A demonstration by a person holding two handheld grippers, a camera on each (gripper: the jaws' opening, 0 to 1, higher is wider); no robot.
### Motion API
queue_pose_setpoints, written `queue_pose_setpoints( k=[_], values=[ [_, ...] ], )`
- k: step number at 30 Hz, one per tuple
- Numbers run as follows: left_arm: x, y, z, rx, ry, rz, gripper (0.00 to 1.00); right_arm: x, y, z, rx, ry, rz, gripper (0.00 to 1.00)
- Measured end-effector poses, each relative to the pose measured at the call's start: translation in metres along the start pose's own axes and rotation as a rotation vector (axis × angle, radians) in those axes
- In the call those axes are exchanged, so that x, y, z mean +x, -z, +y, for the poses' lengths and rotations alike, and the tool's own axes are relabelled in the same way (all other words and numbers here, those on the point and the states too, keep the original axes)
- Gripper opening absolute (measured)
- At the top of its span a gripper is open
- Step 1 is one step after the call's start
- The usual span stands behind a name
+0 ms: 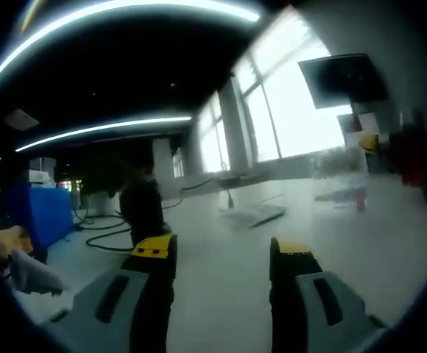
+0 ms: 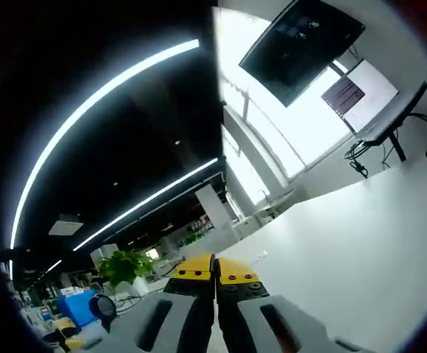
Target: Clip sheet goods on table flip sheet goods clip sheet goods scan sheet goods put sheet goods back to table
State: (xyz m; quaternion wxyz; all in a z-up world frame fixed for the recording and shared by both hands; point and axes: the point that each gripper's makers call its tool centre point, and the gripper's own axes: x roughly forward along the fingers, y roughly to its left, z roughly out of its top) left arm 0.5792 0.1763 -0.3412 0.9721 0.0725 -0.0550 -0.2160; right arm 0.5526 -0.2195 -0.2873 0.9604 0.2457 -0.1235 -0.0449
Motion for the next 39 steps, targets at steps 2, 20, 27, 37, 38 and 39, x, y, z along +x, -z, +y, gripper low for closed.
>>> queue_pose_setpoints(
  k=[2,20,27,37,38,39],
  values=[
    [0.000,0.000,0.000,-0.001,0.001,0.000,0.43,-0.001,0.001,-0.005,-0.008,0.016,-0.005,0.00],
    [0.000,0.000,-0.004,0.003,0.007,0.003,0.43,-0.008,0.025,-0.059,0.095,0.162,0.044,0.00],
    [-0.001,0.001,-0.003,0.005,0.006,0.007,0.43,-0.010,0.025,-0.064,0.126,0.181,0.037,0.00],
    [-0.001,-0.001,-0.005,0.006,0.006,0.004,0.43,-0.015,0.027,-0.071,0.087,0.201,0.041,0.00],
    [-0.001,-0.001,-0.004,0.005,0.005,0.004,0.43,-0.015,0.028,-0.071,0.092,0.202,0.043,0.00],
    [-0.001,0.000,-0.004,0.004,0.004,0.004,0.43,-0.014,0.029,-0.071,0.090,0.199,0.049,0.00]
  ],
)
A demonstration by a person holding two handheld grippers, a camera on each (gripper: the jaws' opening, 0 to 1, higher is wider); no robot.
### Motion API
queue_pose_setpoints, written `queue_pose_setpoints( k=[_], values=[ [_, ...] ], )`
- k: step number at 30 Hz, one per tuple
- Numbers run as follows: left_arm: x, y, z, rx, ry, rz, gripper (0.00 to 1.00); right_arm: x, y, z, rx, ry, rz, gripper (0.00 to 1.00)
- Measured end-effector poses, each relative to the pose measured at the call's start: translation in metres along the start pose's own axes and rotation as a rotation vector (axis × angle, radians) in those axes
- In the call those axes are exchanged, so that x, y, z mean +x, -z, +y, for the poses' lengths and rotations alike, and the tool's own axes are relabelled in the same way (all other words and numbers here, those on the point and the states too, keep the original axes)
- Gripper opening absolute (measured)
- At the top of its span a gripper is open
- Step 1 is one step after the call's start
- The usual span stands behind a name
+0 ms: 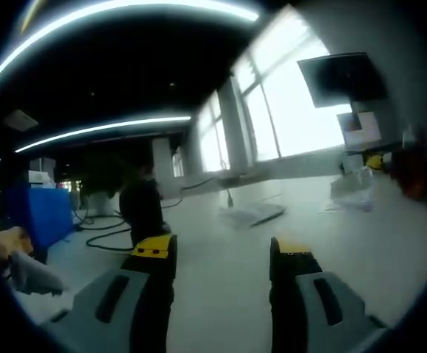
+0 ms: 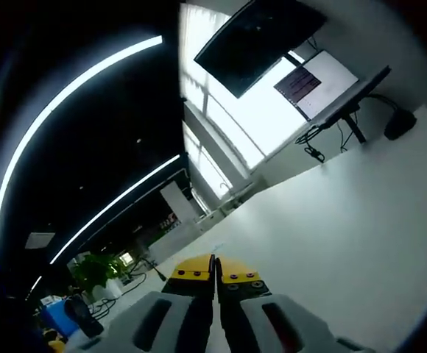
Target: Clip sheet goods on table flip sheet goods clip sheet goods scan sheet goods put sheet goods back to table
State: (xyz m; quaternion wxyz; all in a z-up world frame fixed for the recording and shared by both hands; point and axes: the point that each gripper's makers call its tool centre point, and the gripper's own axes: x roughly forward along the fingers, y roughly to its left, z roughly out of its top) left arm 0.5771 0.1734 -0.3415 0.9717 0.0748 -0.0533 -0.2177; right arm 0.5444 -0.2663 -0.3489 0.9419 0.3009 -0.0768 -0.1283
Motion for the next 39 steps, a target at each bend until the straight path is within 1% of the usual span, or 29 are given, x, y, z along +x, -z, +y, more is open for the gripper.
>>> queue_pose_setpoints(
  k=[2,4,5,6,7,8,9,13,14,16,18,23,25,26,28,30,31,32,34,35,36,37,38,39],
  values=[
    [0.000,0.000,0.000,0.000,0.000,0.001,0.43,0.000,0.000,-0.001,0.004,0.000,-0.002,0.04],
    [0.000,0.000,-0.001,0.002,0.001,0.002,0.43,0.000,0.001,-0.001,-0.002,-0.001,-0.001,0.12],
    [0.000,0.000,-0.001,0.002,0.001,0.002,0.43,-0.001,0.001,0.000,-0.014,-0.003,-0.004,0.16],
    [0.000,0.000,-0.001,0.002,0.001,0.001,0.43,-0.001,0.000,0.001,-0.041,-0.004,-0.012,0.24],
    [0.000,0.000,0.000,0.001,0.000,0.001,0.43,-0.002,0.000,0.003,-0.051,-0.009,-0.017,0.28],
    [0.000,0.000,0.001,0.000,0.000,0.001,0.43,-0.003,-0.001,0.004,-0.054,-0.012,-0.020,0.30],
    [0.000,0.000,0.001,0.000,0.000,0.001,0.43,-0.004,-0.001,0.006,-0.075,-0.016,-0.019,0.31],
    [0.000,0.000,0.001,0.000,0.000,-0.001,0.43,-0.004,-0.004,0.006,-0.092,-0.021,-0.024,0.33],
    [0.000,0.000,0.001,0.000,-0.001,-0.001,0.43,-0.003,-0.004,0.006,-0.092,-0.031,-0.018,0.33],
    [0.000,0.000,0.002,-0.003,-0.002,-0.002,0.43,-0.002,-0.008,0.008,-0.093,-0.047,-0.037,0.34],
    [0.000,0.000,0.002,-0.002,-0.001,-0.002,0.43,-0.002,-0.011,0.013,-0.119,-0.079,-0.046,0.34],
    [0.000,0.000,0.001,-0.001,-0.001,-0.001,0.43,0.003,-0.015,0.027,-0.210,-0.156,-0.033,0.36],
    [0.000,0.000,0.001,0.000,-0.001,-0.001,0.43,0.005,-0.015,0.033,-0.243,-0.187,-0.018,0.36],
    [0.000,0.000,0.001,-0.001,-0.002,-0.001,0.43,0.006,-0.015,0.037,-0.251,-0.200,-0.017,0.34],
    [0.000,0.000,0.002,-0.002,-0.003,-0.001,0.43,0.006,-0.016,0.044,-0.311,-0.230,-0.010,0.30],
    [0.000,0.000,0.002,-0.002,-0.003,-0.001,0.43,0.007,-0.017,0.054,-0.369,-0.272,-0.004,0.31],
    [0.000,0.000,0.002,-0.001,-0.002,-0.001,0.43,0.007,-0.016,0.059,-0.378,-0.287,-0.003,0.32],
    [0.000,0.000,0.002,-0.001,-0.003,-0.001,0.43,0.008,-0.012,0.064,-0.405,-0.322,0.019,0.32],
    [0.001,0.000,0.002,-0.002,-0.002,-0.001,0.43,0.010,-0.008,0.069,-0.447,-0.348,0.049,0.34],
    [0.001,0.000,0.002,-0.003,-0.002,-0.001,0.43,0.012,-0.003,0.073,-0.467,-0.381,0.075,0.34],
    [0.001,0.000,0.002,-0.002,-0.001,-0.001,0.43,0.013,0.000,0.074,-0.484,-0.393,0.096,0.35],
    [0.001,0.000,0.002,-0.002,-0.001,-0.001,0.43,0.014,0.006,0.076,-0.511,-0.415,0.126,0.35],
    [0.001,0.000,0.002,-0.001,-0.001,-0.001,0.43,0.016,0.009,0.077,-0.549,-0.433,0.141,0.36],
    [0.001,0.000,0.002,-0.001,-0.001,-0.001,0.43,0.016,0.015,0.080,-0.571,-0.468,0.170,0.36]
  ],
)
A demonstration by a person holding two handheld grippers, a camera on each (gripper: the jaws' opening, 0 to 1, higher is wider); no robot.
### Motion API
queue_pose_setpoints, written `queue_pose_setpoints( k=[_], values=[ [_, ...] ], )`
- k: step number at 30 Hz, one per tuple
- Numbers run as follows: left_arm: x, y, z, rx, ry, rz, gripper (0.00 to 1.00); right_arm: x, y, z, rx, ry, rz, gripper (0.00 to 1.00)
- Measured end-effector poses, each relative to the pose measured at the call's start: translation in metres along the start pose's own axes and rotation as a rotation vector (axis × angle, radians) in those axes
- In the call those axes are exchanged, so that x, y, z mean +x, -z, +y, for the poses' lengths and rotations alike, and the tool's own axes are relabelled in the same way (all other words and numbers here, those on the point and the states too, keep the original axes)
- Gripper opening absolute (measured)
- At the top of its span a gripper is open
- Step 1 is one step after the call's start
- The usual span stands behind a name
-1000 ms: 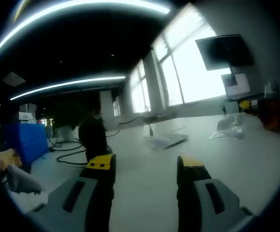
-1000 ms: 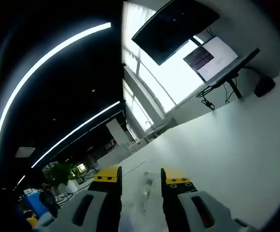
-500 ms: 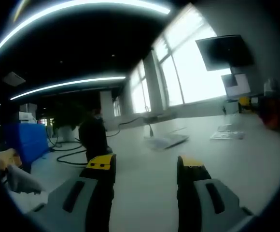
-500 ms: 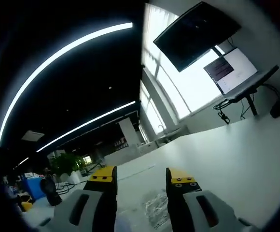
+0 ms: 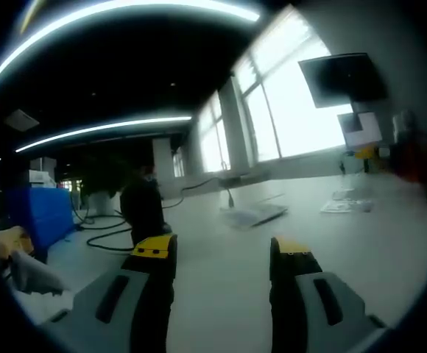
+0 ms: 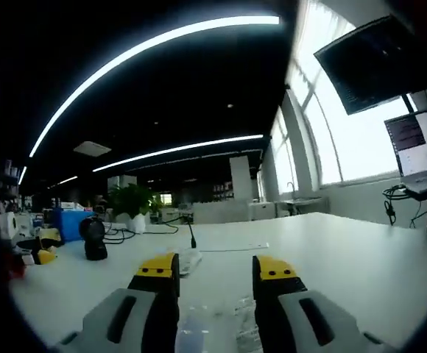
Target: Clip sheet goods on table flip sheet goods clip sheet goods scan sheet goods put sheet goods back to table
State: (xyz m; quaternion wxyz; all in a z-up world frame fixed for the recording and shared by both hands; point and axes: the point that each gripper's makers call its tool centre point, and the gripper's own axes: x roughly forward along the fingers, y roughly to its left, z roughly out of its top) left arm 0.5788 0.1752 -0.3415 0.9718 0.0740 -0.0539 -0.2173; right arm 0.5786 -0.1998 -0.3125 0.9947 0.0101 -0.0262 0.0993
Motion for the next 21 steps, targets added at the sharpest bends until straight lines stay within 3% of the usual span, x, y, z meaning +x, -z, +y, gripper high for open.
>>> queue_pose_setpoints(
  k=[5,12,21],
  values=[
    [-0.001,-0.001,0.000,-0.001,-0.003,-0.002,0.43,0.008,0.015,0.014,0.001,-0.126,0.073,0.40],
    [-0.001,-0.001,0.000,-0.003,-0.002,-0.003,0.43,0.015,0.032,0.009,-0.041,-0.176,0.149,0.43],
    [-0.001,-0.001,0.000,-0.003,-0.002,-0.004,0.43,0.019,0.060,0.010,-0.161,-0.261,0.279,0.42]
  ],
)
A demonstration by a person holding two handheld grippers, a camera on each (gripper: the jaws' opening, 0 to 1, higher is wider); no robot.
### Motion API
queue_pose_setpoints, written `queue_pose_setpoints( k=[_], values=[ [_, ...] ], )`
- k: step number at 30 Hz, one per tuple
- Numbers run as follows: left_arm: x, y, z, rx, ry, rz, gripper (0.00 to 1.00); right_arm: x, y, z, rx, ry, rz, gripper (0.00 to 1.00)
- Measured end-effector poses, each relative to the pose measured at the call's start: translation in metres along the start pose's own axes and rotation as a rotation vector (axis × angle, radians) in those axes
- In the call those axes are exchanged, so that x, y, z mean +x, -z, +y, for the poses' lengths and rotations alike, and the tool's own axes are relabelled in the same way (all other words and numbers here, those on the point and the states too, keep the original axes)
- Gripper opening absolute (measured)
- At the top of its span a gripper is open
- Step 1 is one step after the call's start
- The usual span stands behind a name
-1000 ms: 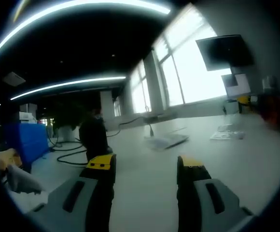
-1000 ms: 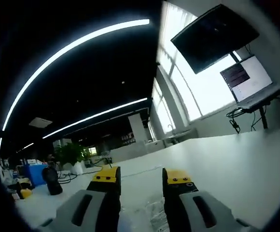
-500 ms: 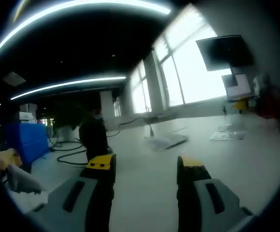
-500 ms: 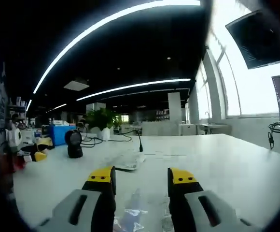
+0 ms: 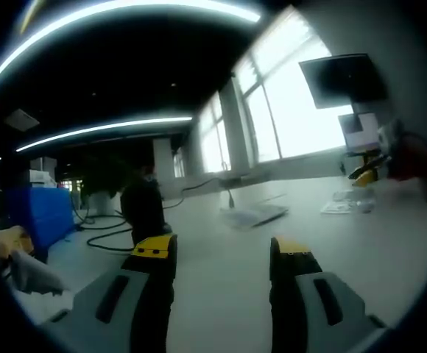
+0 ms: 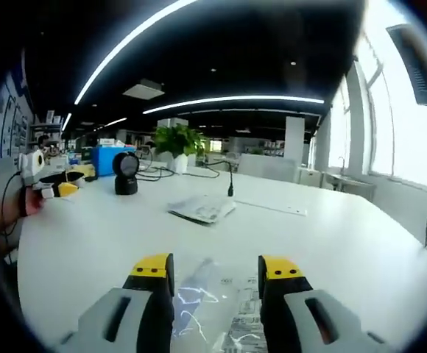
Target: Clip sheet goods on table flip sheet goods clip sheet goods scan sheet goods put sheet goods back to table
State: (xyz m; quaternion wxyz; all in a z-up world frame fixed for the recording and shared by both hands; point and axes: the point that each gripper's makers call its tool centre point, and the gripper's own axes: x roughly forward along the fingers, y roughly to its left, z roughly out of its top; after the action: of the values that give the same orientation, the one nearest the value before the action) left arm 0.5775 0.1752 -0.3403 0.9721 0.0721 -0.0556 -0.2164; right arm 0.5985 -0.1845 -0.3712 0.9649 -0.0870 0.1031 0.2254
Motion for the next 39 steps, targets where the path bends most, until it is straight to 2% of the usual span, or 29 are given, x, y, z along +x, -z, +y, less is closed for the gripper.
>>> queue_pose_setpoints(
  k=[6,10,15,26,29,31,34,39],
  values=[
    [0.000,0.001,0.000,0.000,-0.001,0.001,0.43,0.008,0.020,-0.004,-0.003,-0.037,0.081,0.42],
    [0.001,0.001,0.001,-0.003,-0.001,0.001,0.43,0.011,0.033,-0.007,-0.009,-0.035,0.132,0.38],
    [0.001,0.001,0.000,-0.003,0.000,0.001,0.43,0.015,0.043,-0.005,-0.004,-0.039,0.156,0.42],
    [0.000,0.001,0.000,-0.007,0.000,-0.001,0.43,0.013,0.049,-0.004,0.075,-0.025,0.171,0.40],
    [0.000,0.002,0.000,-0.006,0.001,-0.001,0.43,0.012,0.049,-0.006,0.091,-0.006,0.176,0.38],
    [0.000,0.001,0.000,-0.005,0.000,-0.001,0.43,0.009,0.050,-0.010,0.114,0.040,0.196,0.35],
    [-0.001,0.000,0.000,-0.006,-0.002,-0.001,0.43,0.006,0.050,-0.010,0.136,0.073,0.203,0.33],
    [-0.002,0.000,-0.001,-0.005,-0.001,-0.002,0.43,-0.002,0.049,-0.002,0.134,0.118,0.200,0.33]
  ],
)
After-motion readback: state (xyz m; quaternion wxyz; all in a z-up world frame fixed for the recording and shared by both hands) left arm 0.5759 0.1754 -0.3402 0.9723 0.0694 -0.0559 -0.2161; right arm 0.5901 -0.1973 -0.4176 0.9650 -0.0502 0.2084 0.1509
